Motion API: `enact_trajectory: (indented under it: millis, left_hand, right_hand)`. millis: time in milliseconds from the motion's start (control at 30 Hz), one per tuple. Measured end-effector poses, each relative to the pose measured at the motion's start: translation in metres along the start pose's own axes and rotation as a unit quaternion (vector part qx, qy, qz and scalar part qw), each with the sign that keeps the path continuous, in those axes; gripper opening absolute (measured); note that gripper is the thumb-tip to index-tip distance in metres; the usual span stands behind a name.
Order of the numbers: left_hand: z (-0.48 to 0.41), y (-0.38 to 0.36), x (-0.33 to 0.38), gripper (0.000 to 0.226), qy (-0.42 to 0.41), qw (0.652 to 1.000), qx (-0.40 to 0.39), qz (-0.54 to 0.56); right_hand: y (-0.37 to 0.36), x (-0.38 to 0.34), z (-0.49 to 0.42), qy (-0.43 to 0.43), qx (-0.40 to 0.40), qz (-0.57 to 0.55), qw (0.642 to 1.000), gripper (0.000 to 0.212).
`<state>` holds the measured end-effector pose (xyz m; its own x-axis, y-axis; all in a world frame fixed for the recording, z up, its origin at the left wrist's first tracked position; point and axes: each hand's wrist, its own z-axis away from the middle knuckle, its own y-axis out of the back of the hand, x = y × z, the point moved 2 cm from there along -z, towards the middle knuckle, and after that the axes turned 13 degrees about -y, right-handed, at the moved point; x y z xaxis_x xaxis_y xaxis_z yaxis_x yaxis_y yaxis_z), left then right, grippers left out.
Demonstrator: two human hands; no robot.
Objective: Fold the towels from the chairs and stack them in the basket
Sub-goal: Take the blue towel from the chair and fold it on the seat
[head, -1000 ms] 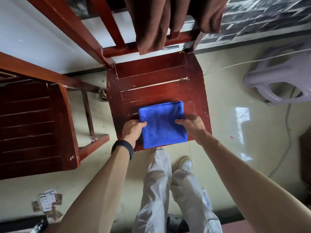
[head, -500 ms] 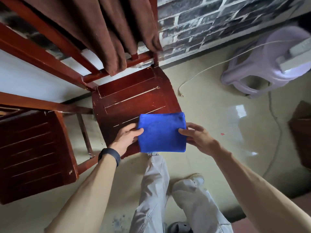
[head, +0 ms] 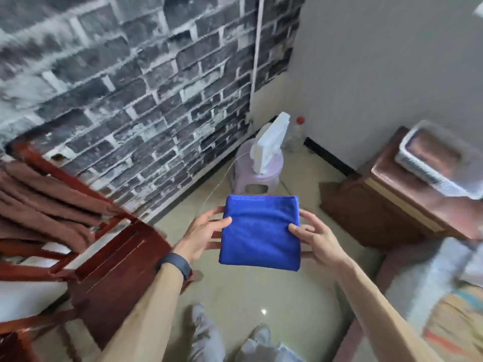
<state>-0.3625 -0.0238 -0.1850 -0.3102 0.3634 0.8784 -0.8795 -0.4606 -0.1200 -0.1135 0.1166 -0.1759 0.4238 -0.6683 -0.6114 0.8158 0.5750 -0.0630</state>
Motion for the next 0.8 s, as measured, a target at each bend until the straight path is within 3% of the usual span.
enact_trajectory:
  millis: [167, 367, 633, 800]
  left_hand:
    - [-0.043, -0.117, 0.056, 0.025, -0.006, 0.996, -0.082, -0.038]
    - [-0.124, -0.230, 0.082, 0.022, 0.010, 0.983, -0.160, -0.094]
    - [-0.210, -0.363, 0.141, 0.034, 0.046, 0.933, -0.315, -0.166]
    - [-0.258, -0.436, 0.151, 0.037, 0.029, 0.921, -0.340, -0.188]
  right_hand:
    - [0.092, -0.022, 0.053, 0.034, 0.061, -0.086, 0.994, 0.039]
    - [0.177, -0.046, 0.051, 0.051, 0.145, -0.180, 0.972, 0.037]
    - [0.277, -0.079, 0.048, 0.054, 0.251, -0.268, 0.928, 0.035]
    - [0.337, -0.096, 0.034, 0.055, 0.288, -0.308, 0.905, 0.032]
